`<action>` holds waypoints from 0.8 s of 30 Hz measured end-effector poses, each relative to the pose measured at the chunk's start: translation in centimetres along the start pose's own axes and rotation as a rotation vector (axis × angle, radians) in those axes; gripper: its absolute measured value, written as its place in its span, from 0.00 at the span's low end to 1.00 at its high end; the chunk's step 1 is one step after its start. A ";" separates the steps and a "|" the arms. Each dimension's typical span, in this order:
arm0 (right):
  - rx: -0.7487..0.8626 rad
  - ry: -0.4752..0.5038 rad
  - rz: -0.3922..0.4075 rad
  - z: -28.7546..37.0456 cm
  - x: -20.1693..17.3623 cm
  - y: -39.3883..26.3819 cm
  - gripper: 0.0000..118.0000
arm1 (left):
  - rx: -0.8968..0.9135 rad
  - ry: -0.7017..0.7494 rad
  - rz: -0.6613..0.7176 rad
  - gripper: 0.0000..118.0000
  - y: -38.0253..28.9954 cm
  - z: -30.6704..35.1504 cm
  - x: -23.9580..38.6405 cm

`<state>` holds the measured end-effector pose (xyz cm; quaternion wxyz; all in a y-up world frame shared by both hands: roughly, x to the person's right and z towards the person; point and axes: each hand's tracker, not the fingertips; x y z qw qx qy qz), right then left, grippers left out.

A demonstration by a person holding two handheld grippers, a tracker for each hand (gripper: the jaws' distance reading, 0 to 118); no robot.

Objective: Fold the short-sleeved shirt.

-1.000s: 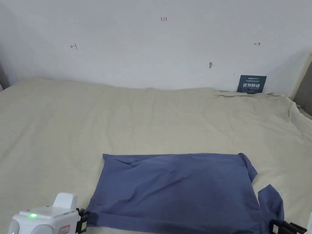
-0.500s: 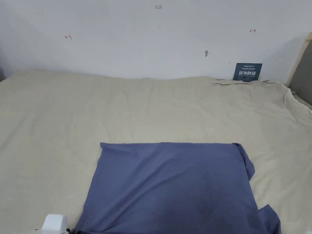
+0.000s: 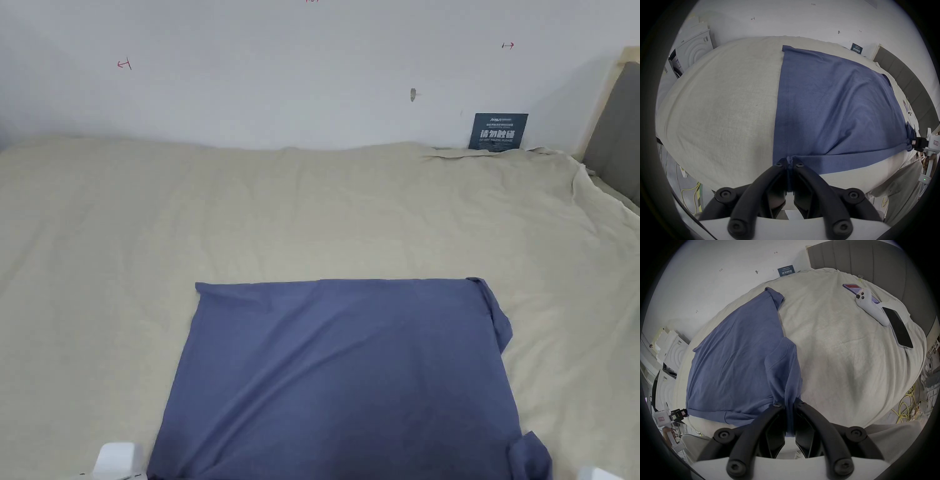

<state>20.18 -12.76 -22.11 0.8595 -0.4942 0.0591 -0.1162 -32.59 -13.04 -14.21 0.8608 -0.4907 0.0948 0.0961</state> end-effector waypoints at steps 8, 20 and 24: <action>0.116 0.045 0.019 4.4 -0.7 2.2 0.81 | 0.107 -0.048 0.068 0.98 1.4 4.1 0.6; 0.550 0.041 0.128 13.2 -4.4 7.2 0.81 | 0.506 0.000 0.036 0.98 6.4 11.6 2.8; 0.673 0.009 0.159 13.5 -5.1 7.0 0.80 | 0.633 0.035 0.008 0.97 6.1 12.2 3.7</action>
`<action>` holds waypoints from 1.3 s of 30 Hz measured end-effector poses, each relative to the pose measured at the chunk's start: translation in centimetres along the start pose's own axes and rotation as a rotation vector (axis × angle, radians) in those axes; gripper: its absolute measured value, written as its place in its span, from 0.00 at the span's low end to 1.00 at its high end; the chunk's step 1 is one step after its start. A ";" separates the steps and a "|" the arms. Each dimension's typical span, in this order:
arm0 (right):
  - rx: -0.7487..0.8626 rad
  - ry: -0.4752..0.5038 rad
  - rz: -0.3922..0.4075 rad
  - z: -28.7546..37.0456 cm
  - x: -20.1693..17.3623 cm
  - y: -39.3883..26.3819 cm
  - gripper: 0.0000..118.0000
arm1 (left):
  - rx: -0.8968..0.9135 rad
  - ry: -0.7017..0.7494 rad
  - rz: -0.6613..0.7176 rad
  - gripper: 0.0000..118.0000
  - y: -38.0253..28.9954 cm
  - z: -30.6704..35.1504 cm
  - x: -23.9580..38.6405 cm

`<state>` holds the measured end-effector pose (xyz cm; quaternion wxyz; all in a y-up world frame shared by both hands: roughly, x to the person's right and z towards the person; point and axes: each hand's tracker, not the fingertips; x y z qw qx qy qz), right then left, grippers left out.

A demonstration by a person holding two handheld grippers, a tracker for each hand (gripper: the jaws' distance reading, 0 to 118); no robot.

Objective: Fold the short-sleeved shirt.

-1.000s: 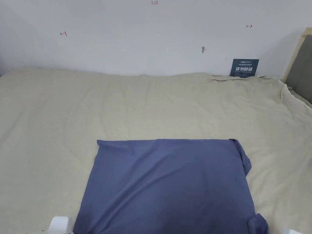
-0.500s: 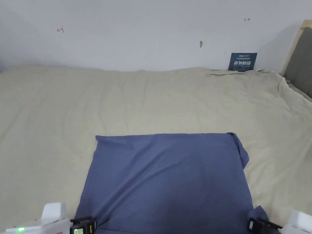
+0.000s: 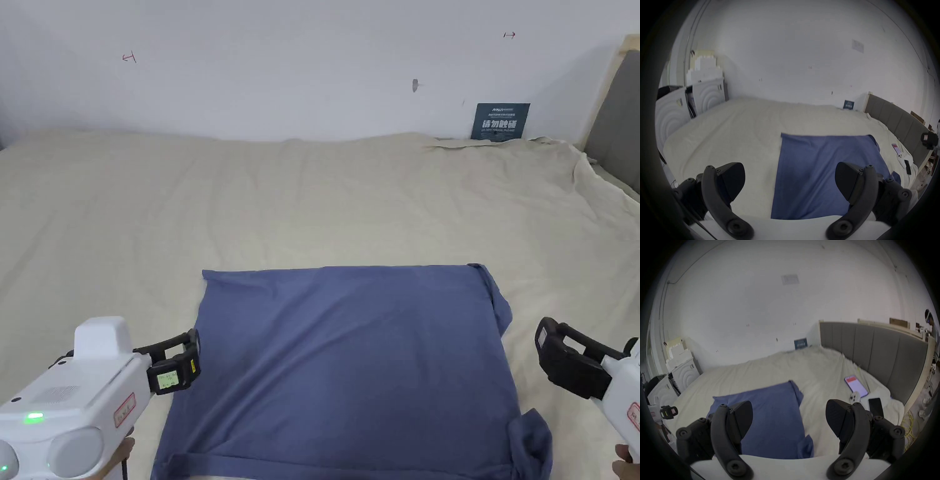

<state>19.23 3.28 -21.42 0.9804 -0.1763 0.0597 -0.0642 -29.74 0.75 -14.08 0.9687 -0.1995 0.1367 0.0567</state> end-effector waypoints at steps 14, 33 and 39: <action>0.157 -0.013 0.152 0.2 -3.9 -2.1 0.01 | 0.149 0.030 -0.068 0.00 -2.5 0.6 2.3; 0.127 -0.005 0.143 1.4 -5.9 -1.7 0.00 | -0.326 -0.058 0.114 0.00 -3.7 -2.1 0.0; 0.099 0.002 0.134 1.5 -5.9 -2.1 0.00 | -0.530 -0.032 0.090 0.06 -7.1 -3.5 -1.1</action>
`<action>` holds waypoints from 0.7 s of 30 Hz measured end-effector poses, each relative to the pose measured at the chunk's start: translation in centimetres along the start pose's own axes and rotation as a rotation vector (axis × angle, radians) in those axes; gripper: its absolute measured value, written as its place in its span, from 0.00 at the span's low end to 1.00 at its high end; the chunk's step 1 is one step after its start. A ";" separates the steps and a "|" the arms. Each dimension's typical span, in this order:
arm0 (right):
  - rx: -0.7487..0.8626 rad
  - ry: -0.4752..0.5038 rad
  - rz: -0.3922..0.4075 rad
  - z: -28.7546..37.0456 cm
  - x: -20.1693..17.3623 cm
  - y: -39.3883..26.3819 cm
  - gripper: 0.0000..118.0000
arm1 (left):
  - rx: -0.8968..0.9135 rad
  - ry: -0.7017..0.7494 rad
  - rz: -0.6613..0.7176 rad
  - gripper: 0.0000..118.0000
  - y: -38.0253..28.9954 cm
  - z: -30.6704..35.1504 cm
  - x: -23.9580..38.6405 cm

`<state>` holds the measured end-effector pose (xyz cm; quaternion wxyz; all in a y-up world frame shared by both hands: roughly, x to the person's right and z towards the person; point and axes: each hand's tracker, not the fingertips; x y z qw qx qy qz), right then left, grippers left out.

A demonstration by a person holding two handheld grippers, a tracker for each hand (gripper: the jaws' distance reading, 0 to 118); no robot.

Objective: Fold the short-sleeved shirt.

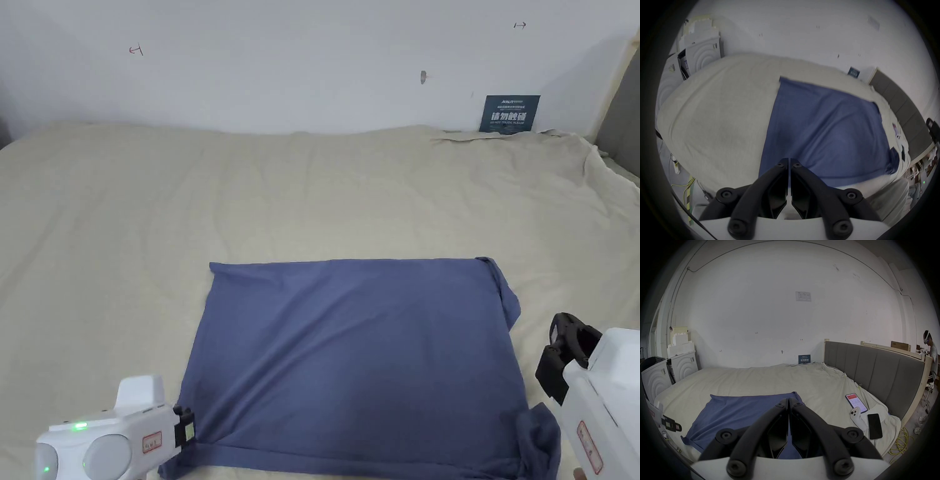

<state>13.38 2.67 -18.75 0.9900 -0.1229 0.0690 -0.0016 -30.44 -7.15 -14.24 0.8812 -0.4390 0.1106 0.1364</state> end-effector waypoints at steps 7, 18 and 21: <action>-0.045 0.019 -0.030 -0.9 1.5 -1.4 0.00 | -0.143 0.077 -0.064 0.76 -1.9 -2.4 -0.2; -0.099 0.011 -0.028 -1.0 3.5 -3.2 0.01 | -0.160 0.110 -0.065 0.20 -2.8 -4.4 -0.5; -0.125 0.006 -0.028 -0.9 4.3 -3.7 0.01 | -0.134 0.083 -0.059 0.04 -2.7 -3.9 -0.3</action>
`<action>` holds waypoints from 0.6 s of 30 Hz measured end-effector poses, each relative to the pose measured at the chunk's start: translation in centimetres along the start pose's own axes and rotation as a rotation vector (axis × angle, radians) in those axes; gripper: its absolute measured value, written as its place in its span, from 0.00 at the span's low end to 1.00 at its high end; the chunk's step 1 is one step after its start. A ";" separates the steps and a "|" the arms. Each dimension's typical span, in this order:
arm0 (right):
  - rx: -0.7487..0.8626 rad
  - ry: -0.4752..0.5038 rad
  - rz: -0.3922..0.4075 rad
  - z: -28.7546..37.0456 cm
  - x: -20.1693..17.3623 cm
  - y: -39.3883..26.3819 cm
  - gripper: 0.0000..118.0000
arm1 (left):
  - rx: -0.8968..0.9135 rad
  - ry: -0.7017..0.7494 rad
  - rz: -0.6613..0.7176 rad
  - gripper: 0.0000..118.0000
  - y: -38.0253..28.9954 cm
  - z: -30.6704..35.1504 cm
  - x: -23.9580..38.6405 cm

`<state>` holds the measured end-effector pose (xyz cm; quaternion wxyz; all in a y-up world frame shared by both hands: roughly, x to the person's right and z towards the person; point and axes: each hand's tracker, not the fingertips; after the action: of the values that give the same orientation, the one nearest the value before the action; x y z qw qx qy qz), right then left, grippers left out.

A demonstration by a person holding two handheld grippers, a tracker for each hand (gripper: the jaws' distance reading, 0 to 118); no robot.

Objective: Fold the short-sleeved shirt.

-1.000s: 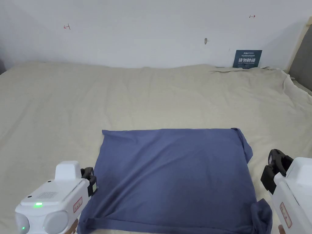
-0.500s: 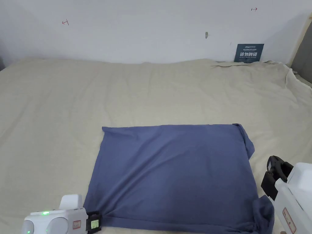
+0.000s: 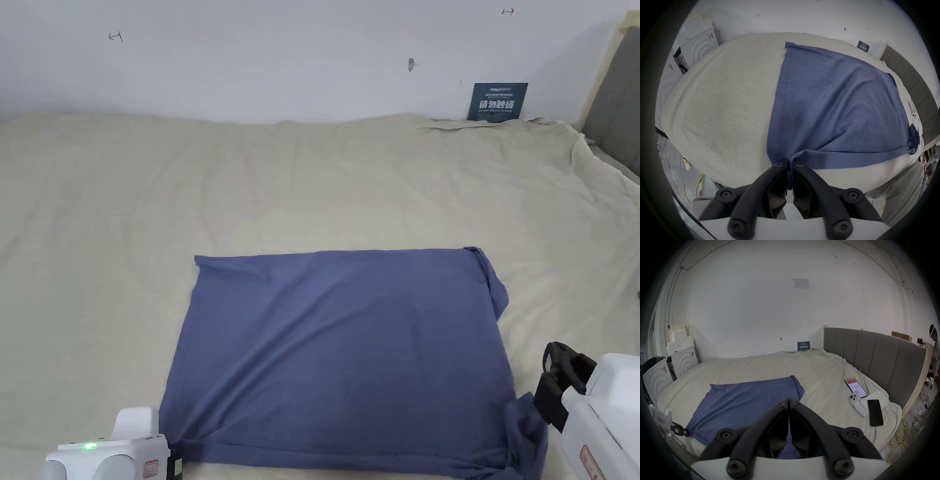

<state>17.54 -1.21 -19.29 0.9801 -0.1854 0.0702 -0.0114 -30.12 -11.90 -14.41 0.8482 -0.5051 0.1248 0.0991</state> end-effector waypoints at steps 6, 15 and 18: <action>-0.175 0.033 -0.040 -0.6 2.1 -2.3 0.01 | 0.028 -0.038 -0.009 0.01 0.8 1.3 -0.4; -0.490 0.020 -0.034 -2.5 3.2 -8.0 0.84 | 0.070 -0.071 0.004 0.01 1.8 2.8 0.0; -0.549 0.009 -0.027 -3.2 2.8 -9.3 0.84 | 0.079 -0.073 0.018 0.01 1.8 2.9 -0.1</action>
<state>19.88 -11.12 -19.23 0.8926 -0.4449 0.0726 -0.0057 -30.43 -8.52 -14.51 0.8705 -0.4663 0.1021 0.1203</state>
